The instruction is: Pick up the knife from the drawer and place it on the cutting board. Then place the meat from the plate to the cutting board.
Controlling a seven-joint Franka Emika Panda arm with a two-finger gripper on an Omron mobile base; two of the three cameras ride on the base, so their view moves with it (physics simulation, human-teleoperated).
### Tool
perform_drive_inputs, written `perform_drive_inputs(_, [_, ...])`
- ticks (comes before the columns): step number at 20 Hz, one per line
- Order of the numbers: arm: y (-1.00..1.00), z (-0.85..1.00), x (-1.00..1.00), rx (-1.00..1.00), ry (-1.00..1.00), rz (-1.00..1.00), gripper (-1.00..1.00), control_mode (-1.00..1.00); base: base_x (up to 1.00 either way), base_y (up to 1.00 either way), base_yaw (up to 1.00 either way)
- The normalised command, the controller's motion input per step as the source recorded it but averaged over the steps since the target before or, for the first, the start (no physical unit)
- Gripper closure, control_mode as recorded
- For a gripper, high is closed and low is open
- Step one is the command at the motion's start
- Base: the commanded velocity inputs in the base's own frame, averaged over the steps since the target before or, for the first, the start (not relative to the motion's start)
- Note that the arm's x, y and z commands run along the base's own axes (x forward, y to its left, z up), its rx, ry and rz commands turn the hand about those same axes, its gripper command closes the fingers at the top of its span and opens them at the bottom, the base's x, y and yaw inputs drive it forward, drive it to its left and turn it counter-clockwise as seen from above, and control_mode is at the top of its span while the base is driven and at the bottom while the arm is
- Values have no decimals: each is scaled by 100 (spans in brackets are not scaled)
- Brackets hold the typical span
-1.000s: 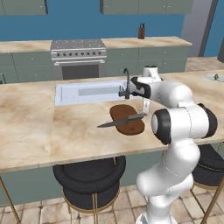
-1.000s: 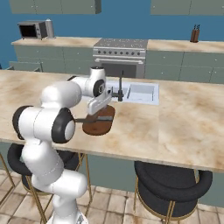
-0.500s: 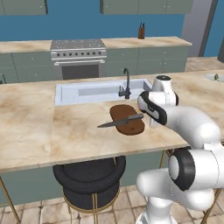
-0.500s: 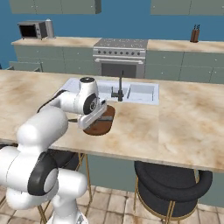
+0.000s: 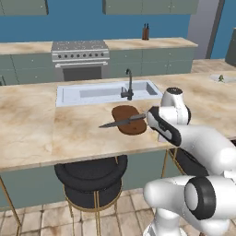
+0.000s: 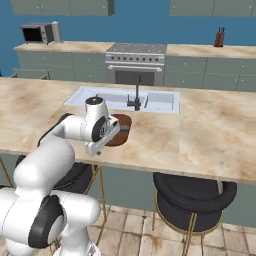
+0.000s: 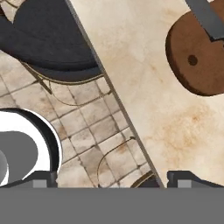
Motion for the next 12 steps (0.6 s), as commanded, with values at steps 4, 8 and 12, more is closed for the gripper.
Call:
perform_drive_inputs(4, [0, 0, 0, 0, 0, 0, -100, 100, -100, -46, -16])
perform_drive_inputs(8, [0, 0, 0, 0, 0, 0, -100, 100, -80, -66, -20])
perform_drive_inputs(12, [0, 0, 0, 0, 0, 0, -100, 100, -34, -87, -14])
